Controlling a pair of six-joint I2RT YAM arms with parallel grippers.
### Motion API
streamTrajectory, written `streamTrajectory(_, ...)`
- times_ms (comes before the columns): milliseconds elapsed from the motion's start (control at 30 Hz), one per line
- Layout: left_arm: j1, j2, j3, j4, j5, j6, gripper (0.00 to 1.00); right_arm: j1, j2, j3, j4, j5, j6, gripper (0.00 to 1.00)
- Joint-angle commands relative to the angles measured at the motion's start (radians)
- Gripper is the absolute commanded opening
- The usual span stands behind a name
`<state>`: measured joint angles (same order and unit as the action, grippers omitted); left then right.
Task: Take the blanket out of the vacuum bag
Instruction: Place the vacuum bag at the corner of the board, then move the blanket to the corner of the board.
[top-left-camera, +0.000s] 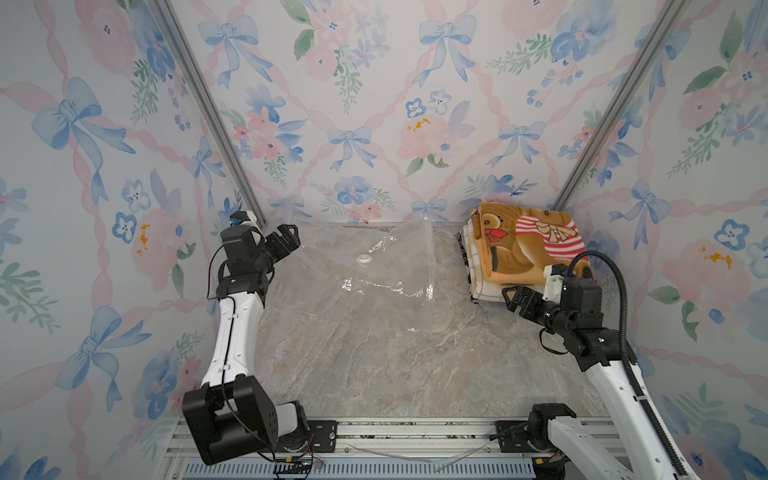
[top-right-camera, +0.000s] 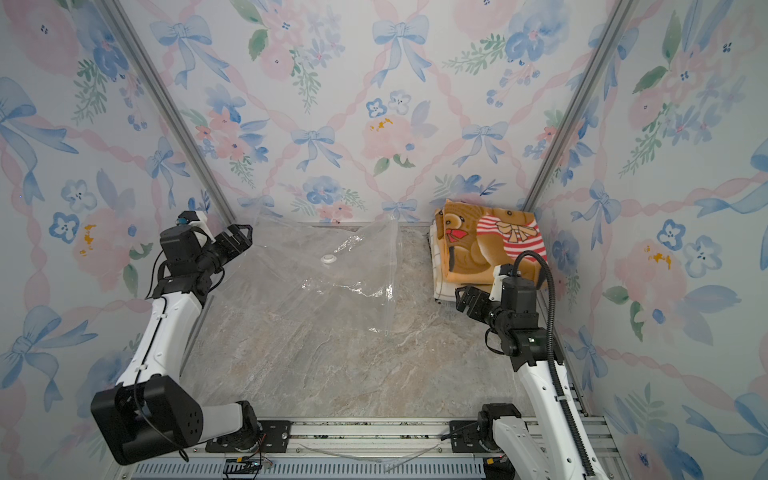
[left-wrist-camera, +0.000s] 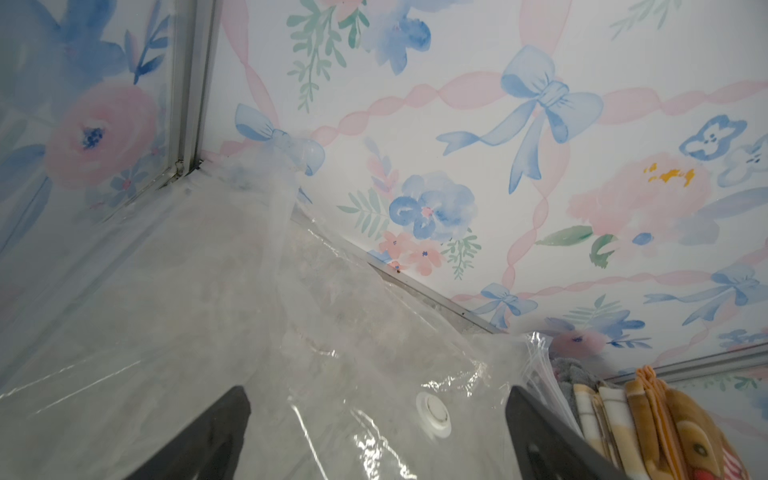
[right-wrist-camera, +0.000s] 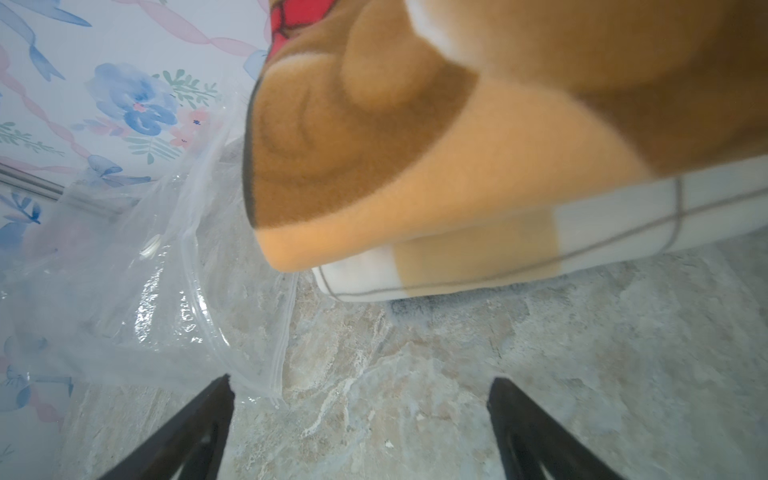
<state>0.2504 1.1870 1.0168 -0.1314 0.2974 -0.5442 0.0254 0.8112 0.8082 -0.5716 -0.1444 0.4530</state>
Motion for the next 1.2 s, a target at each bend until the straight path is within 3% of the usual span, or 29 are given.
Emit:
streamTrajectory(0, -0.010, -0.124, -0.178, -0.114, -0.109, 0.016, 0.98, -0.037, 0.000, -0.042, -0.055, 0.052, 0.029, 0.96)
streamTrajectory(200, -0.091, -0.269, -0.442, -0.031, -0.450, -0.009, 0.98, -0.067, 0.144, -0.058, -0.091, 0.054, -0.011, 0.96)
streamTrajectory(433, -0.099, -0.229, -0.555, 0.116, -0.513, -0.008, 0.98, -0.061, 0.313, -0.105, 0.161, 0.106, -0.107, 0.97)
streamTrajectory(567, -0.118, -0.171, -0.569, 0.181, -0.548, -0.010, 0.98, -0.046, 0.359, -0.201, 0.473, 0.186, -0.209, 0.98)
streamTrajectory(767, -0.137, -0.146, -0.561, 0.203, -0.588, 0.003, 0.98, -0.013, 0.481, -0.156, 0.635, 0.223, -0.347, 0.98)
streamTrajectory(1167, -0.135, -0.083, -0.578, 0.371, -0.594, 0.078, 0.98, -0.024, 0.671, -0.163, 0.959, 0.173, -0.437, 0.97)
